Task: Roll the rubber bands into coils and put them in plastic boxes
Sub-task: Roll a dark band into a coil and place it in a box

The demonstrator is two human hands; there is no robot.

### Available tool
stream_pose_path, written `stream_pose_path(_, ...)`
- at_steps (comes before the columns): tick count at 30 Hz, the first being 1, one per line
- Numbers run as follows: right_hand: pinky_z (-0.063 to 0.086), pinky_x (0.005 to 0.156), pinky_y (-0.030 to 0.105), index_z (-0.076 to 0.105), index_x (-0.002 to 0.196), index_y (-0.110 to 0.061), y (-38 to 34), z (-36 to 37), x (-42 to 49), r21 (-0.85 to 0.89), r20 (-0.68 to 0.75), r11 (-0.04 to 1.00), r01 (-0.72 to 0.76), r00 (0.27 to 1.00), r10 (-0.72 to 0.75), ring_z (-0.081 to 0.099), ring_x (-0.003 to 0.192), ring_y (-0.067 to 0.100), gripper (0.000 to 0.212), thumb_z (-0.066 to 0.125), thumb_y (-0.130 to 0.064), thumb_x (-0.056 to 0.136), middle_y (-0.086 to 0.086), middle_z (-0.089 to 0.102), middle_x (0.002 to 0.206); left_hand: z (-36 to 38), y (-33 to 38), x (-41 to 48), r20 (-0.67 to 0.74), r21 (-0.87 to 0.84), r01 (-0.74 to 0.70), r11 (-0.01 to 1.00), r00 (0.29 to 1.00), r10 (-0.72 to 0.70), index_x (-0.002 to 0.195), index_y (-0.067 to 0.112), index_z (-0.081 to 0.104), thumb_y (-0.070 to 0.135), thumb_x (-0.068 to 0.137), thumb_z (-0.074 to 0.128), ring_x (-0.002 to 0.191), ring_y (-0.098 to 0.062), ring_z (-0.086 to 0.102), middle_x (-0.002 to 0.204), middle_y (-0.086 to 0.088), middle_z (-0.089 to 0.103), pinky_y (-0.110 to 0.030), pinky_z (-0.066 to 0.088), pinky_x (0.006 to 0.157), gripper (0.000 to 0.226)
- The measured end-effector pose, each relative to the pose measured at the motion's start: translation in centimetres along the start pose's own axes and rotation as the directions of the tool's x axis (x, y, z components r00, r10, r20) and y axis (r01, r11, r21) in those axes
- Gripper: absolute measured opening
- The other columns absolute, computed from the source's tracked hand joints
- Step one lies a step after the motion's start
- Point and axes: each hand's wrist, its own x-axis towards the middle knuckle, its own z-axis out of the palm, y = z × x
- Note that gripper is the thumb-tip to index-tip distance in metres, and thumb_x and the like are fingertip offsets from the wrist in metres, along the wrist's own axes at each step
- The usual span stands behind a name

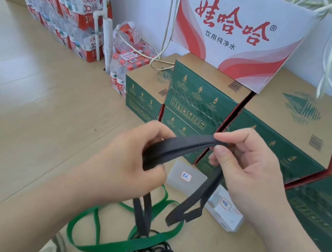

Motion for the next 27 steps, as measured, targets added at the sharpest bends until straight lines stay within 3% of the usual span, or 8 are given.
stream_pose_path(4,0.053,0.081,0.026,0.056,0.098,-0.039,0.6,-0.4,0.0,-0.177,0.153,0.982,-0.059,0.984,0.086,0.068,0.095,0.007,0.032,0.055,-0.007,0.101,-0.01,0.069,0.095,-1.3,1.1,0.1,-0.176,-0.03,-0.057,0.998,0.983,0.051,0.104,0.026,0.067,0.003,0.079,0.079,0.077,-0.018,0.071,0.086,0.005,0.074,-0.038,0.057,0.075,0.036)
stream_pose_path(7,0.056,0.091,0.046,0.054,0.1,-0.029,0.2,0.3,-0.4,-0.007,0.266,0.994,-0.111,0.958,0.109,0.069,0.099,0.02,0.029,0.064,-0.003,0.094,0.001,0.072,0.1,-1.0,2.1,-0.3,-0.142,-0.015,-0.107,0.994,0.984,0.103,0.101,0.021,0.072,0.0,0.078,0.079,0.077,-0.013,0.072,0.086,0.009,0.075,-0.028,0.058,0.073,0.032)
stream_pose_path(10,0.056,0.081,0.05,0.054,0.096,-0.021,-0.8,1.3,-0.8,0.2,0.317,0.971,-0.134,0.946,0.065,0.066,0.086,0.031,0.028,0.074,-0.007,0.082,0.008,0.071,0.093,-0.2,2.4,-0.4,-0.089,0.002,-0.141,0.99,0.986,0.14,0.103,0.022,0.07,0.0,0.077,0.078,0.081,-0.01,0.073,0.086,0.009,0.075,-0.027,0.059,0.073,0.035)
stream_pose_path(12,0.055,0.078,0.055,0.057,0.094,-0.019,-1.0,1.7,-0.8,0.213,0.284,0.972,-0.099,0.958,0.035,0.063,0.085,0.039,0.027,0.076,-0.003,0.083,0.011,0.068,0.089,-0.2,2.0,0.0,-0.082,0.026,-0.156,0.987,0.984,0.158,0.102,0.025,0.066,0.003,0.077,0.076,0.081,-0.015,0.072,0.087,0.008,0.073,-0.032,0.059,0.072,0.035)
stream_pose_path(16,0.062,0.077,0.042,0.066,0.097,-0.022,-0.9,2.1,-0.4,0.105,0.175,0.994,0.004,0.984,-0.022,0.072,0.081,0.028,0.03,0.068,0.007,0.091,0.007,0.071,0.085,-0.5,-0.2,0.8,0.156,0.184,0.057,0.981,0.984,-0.087,0.106,0.032,0.059,0.01,0.075,0.074,0.077,-0.015,0.066,0.085,0.004,0.066,-0.039,0.057,0.074,0.041)
stream_pose_path(19,0.063,0.076,0.03,0.068,0.095,-0.019,-0.7,1.8,-0.2,0.106,0.044,0.994,0.01,0.999,-0.015,0.075,0.081,0.022,0.025,0.066,0.006,0.092,0.005,0.074,0.084,0.0,-1.3,0.7,0.288,0.315,0.164,0.935,0.922,-0.258,0.089,0.027,0.062,0.016,0.076,0.069,0.076,-0.019,0.064,0.08,-0.001,0.067,-0.044,0.056,0.075,0.018)
stream_pose_path(23,0.061,0.079,0.028,0.064,0.095,-0.023,0.5,0.3,0.7,0.016,-0.05,0.999,-0.05,0.997,0.051,0.073,0.082,0.016,0.022,0.063,-0.001,0.096,0.001,0.073,0.088,-1.0,-0.9,0.8,0.116,0.214,0.135,0.967,0.98,-0.163,0.09,0.029,0.063,0.014,0.082,0.07,0.072,-0.018,0.062,0.075,-0.001,0.064,-0.041,0.054,0.072,0.019)
stream_pose_path(27,0.056,0.09,0.054,0.057,0.096,-0.017,1.3,-0.9,0.6,0.027,0.104,0.982,-0.185,0.978,0.182,0.068,0.093,0.035,0.02,0.064,0.002,0.095,0.012,0.073,0.097,-2.3,1.2,0.2,-0.087,-0.09,0.045,0.995,0.995,-0.052,0.109,0.028,0.064,0.002,0.081,0.081,0.086,-0.017,0.074,0.091,0.003,0.075,-0.038,0.061,0.084,0.041)
